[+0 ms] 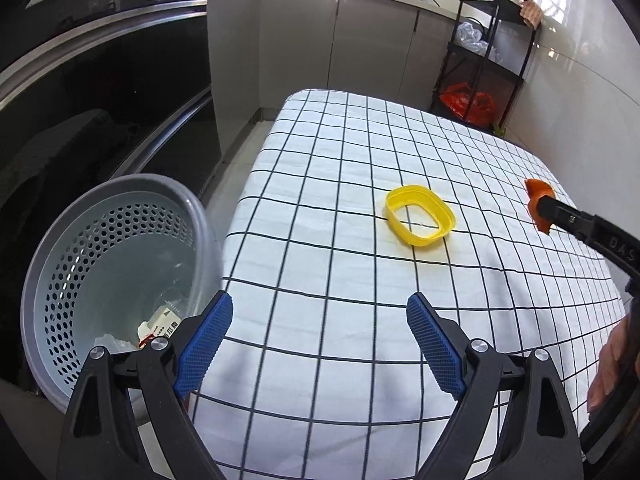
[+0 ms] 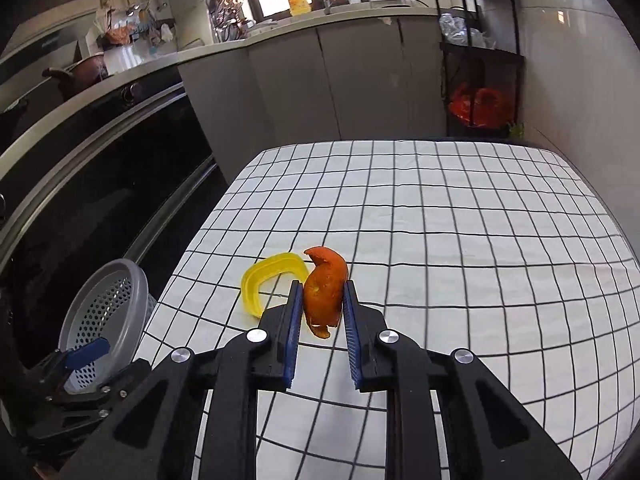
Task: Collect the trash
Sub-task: 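Grasp the orange peel with the right tool while the left tool grasps the yellow plastic lid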
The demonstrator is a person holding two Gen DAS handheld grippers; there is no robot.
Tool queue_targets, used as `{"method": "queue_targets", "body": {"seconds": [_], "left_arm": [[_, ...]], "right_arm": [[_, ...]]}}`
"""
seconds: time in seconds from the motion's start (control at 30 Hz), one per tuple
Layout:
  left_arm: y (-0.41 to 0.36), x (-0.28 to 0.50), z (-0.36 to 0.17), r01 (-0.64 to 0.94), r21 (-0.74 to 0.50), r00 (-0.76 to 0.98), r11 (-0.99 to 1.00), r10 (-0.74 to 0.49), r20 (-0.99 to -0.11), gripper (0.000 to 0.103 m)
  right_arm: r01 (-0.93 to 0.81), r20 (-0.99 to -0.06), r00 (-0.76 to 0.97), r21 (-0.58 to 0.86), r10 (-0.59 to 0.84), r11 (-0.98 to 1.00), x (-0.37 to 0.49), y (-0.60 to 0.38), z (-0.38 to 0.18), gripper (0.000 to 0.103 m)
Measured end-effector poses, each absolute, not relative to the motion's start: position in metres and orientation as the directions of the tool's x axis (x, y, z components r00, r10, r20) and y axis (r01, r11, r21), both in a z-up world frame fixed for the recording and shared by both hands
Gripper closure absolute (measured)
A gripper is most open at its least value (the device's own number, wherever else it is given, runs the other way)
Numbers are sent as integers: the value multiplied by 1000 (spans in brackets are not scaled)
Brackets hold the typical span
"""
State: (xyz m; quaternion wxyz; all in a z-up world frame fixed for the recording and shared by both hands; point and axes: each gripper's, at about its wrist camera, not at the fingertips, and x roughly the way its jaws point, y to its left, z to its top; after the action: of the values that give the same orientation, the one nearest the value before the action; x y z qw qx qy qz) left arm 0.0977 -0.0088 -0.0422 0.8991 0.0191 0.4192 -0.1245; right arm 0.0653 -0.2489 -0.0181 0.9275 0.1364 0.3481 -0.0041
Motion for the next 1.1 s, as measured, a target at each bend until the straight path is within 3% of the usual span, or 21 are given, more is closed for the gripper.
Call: {"method": "queue_targets", "body": {"seconds": [0.63, 1.1], "left_arm": [[-140, 157, -59, 303, 11, 572, 953, -173, -802, 8], [-161, 199, -93, 226, 63, 522, 972, -66, -850, 8]], "right_arm": [[132, -629, 768, 338, 119, 932, 22, -325, -8, 83], [127, -597, 787, 401, 153, 907, 10, -345, 0, 83]]}}
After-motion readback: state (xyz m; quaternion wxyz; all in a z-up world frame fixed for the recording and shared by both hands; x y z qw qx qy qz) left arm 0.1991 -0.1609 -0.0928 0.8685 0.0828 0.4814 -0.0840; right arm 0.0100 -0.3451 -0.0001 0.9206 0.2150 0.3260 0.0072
